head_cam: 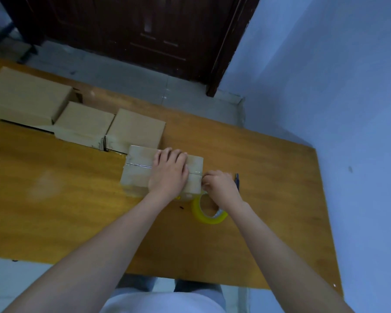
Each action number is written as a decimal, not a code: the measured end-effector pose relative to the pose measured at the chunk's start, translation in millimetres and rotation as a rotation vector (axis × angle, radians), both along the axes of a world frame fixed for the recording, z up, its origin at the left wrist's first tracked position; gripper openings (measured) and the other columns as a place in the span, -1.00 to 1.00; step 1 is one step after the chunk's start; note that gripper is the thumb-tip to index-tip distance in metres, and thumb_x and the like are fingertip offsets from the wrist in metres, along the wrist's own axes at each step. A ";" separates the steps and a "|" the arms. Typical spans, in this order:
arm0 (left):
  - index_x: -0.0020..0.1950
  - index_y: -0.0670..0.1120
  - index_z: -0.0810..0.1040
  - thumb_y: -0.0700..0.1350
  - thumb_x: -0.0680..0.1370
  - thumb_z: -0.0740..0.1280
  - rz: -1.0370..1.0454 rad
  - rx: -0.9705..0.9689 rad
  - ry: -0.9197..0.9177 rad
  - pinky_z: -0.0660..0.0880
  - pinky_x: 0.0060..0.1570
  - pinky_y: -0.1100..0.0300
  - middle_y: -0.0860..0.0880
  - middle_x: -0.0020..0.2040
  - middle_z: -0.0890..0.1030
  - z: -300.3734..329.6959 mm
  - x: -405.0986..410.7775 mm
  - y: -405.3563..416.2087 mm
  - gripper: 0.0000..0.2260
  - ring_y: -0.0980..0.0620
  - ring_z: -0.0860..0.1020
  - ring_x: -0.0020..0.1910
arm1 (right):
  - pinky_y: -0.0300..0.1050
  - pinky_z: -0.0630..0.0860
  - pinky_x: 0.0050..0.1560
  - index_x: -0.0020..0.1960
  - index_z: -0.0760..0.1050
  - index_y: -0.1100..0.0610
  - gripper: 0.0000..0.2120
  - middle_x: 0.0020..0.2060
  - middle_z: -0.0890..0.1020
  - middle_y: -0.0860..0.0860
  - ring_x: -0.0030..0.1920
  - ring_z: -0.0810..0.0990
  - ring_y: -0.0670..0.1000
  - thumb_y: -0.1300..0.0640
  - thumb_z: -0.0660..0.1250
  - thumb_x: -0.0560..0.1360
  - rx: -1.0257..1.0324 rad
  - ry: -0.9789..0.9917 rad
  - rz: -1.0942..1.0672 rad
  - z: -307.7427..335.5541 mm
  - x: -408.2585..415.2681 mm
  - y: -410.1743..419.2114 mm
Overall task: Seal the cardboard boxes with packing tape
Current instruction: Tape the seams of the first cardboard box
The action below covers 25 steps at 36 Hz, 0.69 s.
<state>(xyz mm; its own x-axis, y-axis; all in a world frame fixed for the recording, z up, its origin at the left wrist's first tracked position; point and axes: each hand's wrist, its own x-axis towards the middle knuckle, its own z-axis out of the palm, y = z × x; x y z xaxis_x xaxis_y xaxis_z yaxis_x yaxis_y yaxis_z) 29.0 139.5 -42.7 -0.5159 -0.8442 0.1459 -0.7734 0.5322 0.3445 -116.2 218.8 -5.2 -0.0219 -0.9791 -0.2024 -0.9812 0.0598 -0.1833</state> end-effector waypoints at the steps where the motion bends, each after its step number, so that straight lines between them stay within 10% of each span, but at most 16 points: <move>1: 0.16 -0.12 0.57 0.01 0.53 0.07 -0.003 0.002 0.005 0.24 0.27 -0.06 -0.08 0.13 0.59 -0.2 0.7 -0.5 -0.62 -0.18 0.47 0.19 | -0.01 0.38 0.02 0.04 0.62 0.11 -0.84 -0.01 0.59 0.02 0.05 0.49 0.13 0.20 0.29 0.52 0.033 -0.054 -0.054 -0.7 -2.1 3.4; 9: 0.20 -0.10 0.56 0.02 0.53 0.04 -0.001 0.125 0.098 0.13 0.34 0.00 -0.05 0.21 0.56 2.8 2.4 -2.0 -0.59 -0.15 0.41 0.27 | 0.03 0.40 -0.11 -0.08 0.62 0.19 -0.84 -0.18 0.57 0.08 -0.05 0.49 0.16 0.25 0.25 0.51 -0.015 -0.155 -0.232 -9.8 20.1 21.0; 13: 0.19 -0.04 0.58 -0.22 0.56 0.25 0.065 0.429 0.435 0.18 0.36 0.17 0.04 0.29 0.52 12.5 7.7 -12.9 -0.75 -0.01 0.34 0.35 | -0.03 0.40 -0.10 0.01 0.61 0.18 -0.76 -0.09 0.58 0.09 0.03 0.49 0.15 0.26 0.16 0.56 -0.012 -0.158 -0.317 -11.7 25.1 23.0; 17: 0.14 -0.02 0.55 -0.33 0.59 0.16 0.239 0.704 0.895 0.42 -0.11 0.35 0.03 0.07 0.57 42.5 35.3 -15.3 -0.70 0.05 0.52 -0.02 | -0.15 0.43 0.08 0.21 0.56 0.16 -0.71 0.15 0.57 0.06 0.18 0.51 0.07 0.22 0.12 0.60 -0.035 -0.416 -0.622 4.8 7.6 23.7; 19: 0.16 -0.01 0.53 -0.32 0.57 0.14 0.385 0.587 0.921 0.45 -0.28 0.15 -0.12 -0.04 0.56 48.0 57.1 -18.7 -0.70 -0.12 0.46 -0.24 | -0.21 0.39 0.15 0.29 0.48 0.18 -0.70 0.20 0.55 0.04 0.23 0.49 0.02 0.16 0.14 0.62 -0.073 -0.610 -0.715 11.5 6.1 20.2; 22: 0.19 -0.10 0.49 -0.22 0.58 0.16 0.631 0.429 0.763 0.40 0.09 0.00 -0.13 0.21 0.50 44.4 87.1 -28.5 -0.77 -0.17 0.43 0.19 | -0.08 0.39 0.32 0.40 0.37 0.13 -0.63 0.28 0.49 0.00 0.31 0.45 0.02 0.05 0.16 0.63 -0.015 -0.901 -0.823 16.8 18.4 8.5; 25: 0.29 -0.14 0.44 -0.09 0.62 0.20 0.627 0.703 0.676 0.35 -0.01 0.08 -0.12 0.22 0.49 36.4 96.3 -22.8 -0.73 -0.12 0.44 0.13 | -0.11 0.51 0.06 0.37 0.36 0.12 -0.66 0.19 0.51 0.01 0.14 0.51 0.01 0.05 0.15 0.63 0.118 -1.038 -0.884 14.7 33.6 -3.0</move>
